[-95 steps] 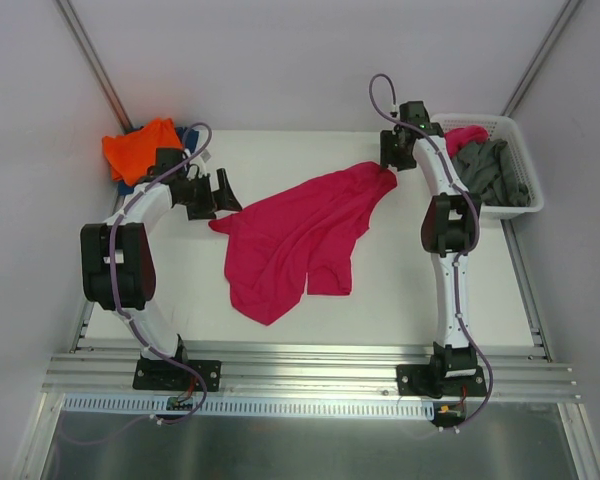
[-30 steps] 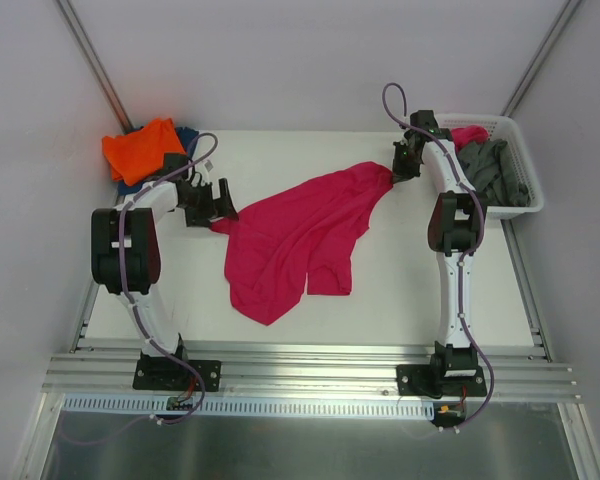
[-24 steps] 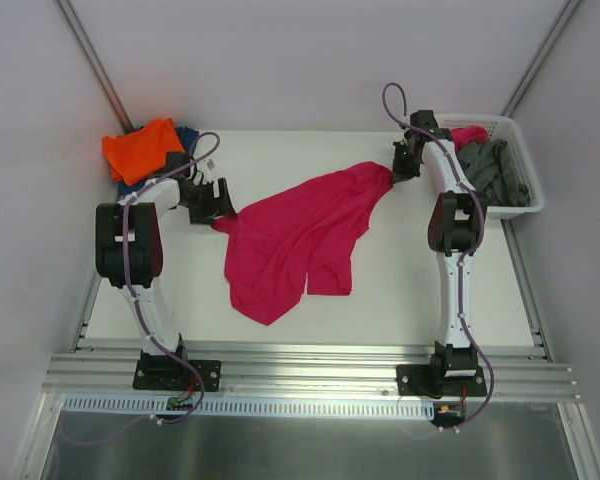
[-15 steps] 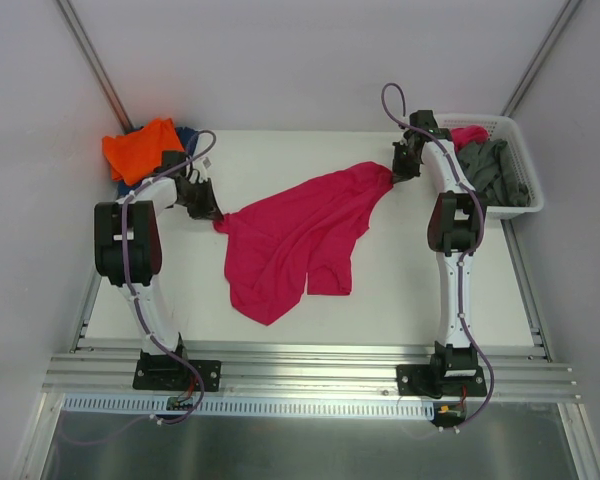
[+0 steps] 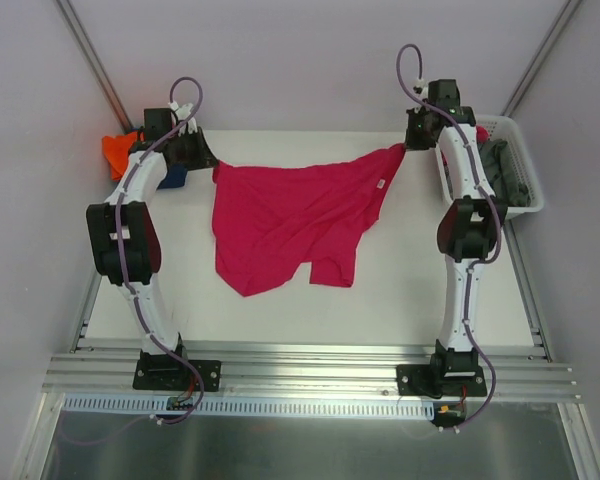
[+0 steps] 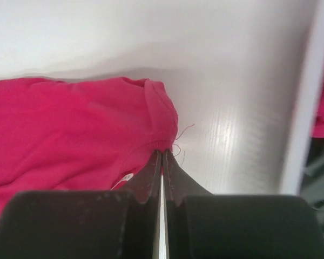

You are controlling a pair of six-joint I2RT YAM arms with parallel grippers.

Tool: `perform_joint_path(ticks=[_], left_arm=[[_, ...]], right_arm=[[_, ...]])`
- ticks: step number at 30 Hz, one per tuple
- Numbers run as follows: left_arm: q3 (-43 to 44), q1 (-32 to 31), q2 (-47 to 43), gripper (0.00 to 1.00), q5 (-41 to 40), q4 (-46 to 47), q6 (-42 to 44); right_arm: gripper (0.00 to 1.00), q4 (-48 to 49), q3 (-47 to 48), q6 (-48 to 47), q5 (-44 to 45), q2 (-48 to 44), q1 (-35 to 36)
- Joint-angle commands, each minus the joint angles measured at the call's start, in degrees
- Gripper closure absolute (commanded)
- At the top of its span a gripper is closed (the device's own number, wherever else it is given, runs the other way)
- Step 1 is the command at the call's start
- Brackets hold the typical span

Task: Fold and stack the t-shirts
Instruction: Flatten the tshirt out

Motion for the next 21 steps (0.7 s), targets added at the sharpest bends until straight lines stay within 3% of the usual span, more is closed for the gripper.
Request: perform_joint_path(ticks=[1, 11, 17, 21], left_arm=[[4.5, -0.4, -3.9, 1.00, 4.4, 2.5, -1.7], [12.5, 3.5, -8.4, 1.00, 8.2, 6.2, -5.0], [21.4, 6.6, -8.4, 1.00, 14.2, 8.4, -9.4], [20.4, 6.7, -13.2, 1.00, 18.6, 9.1, -11.6]], right_arm=[[0.99, 2.0, 4.9, -2.8, 1.6, -9.3, -0.8], [1.00, 2.2, 4.5, -5.9, 2.8, -21.5, -2.7], [1.00, 0.0, -1.4, -7.2, 1.7, -31.0, -2.9], [1.00, -2.4, -7.1, -6.7, -2.0, -41.6, -3.1]])
